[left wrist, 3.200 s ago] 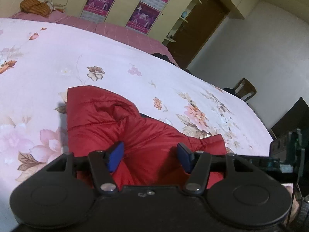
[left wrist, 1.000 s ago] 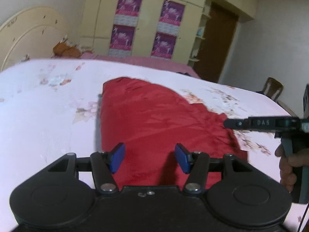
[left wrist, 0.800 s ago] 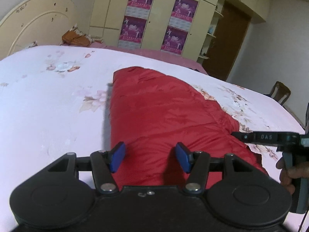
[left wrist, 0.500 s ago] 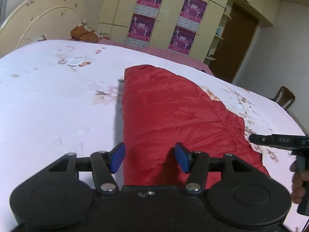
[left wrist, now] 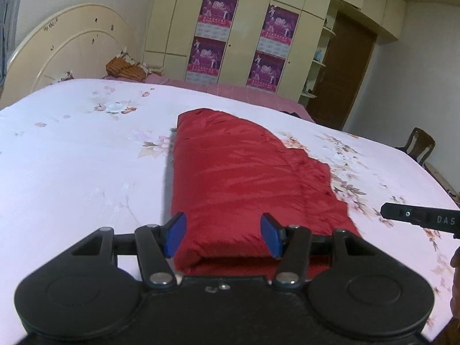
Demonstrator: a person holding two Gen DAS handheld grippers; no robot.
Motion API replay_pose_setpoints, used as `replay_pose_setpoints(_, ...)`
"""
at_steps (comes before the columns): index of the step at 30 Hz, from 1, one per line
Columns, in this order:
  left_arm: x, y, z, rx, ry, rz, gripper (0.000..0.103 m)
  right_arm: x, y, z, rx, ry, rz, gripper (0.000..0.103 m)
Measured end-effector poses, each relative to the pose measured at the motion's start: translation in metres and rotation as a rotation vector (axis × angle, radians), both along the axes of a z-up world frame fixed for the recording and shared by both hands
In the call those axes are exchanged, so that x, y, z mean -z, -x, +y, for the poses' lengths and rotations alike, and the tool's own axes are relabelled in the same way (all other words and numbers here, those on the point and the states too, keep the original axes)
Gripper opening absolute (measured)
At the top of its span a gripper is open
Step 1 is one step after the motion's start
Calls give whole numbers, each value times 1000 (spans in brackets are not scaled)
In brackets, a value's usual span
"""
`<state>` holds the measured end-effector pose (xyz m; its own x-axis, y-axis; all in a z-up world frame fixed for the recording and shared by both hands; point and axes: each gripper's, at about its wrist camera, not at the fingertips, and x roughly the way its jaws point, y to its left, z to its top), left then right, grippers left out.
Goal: Fold large clothes
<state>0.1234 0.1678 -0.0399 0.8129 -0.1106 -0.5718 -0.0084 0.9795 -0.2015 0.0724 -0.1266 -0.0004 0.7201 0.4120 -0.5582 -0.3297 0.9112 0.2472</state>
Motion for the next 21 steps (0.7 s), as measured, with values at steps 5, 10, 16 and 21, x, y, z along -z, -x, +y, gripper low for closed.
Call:
replay_pose_setpoints(5, -19, 41, -10, -5, 0, -21, 56, -14, 44, -6, -8, 8, -15, 19)
replay_pose_setpoints(10, -44, 97, -34, -84, -68, -116, 103, -28, 99, -16, 51, 34, -59, 102)
replay_pose_setpoints(16, -57, 137, -56, -83, -102, -100, 103, -41, 156, -24, 83, 58, -79, 103)
replay_pose_setpoints(21, -64, 153, -68, -81, -117, -77, 103, -47, 177, -25, 119, 57, -82, 103)
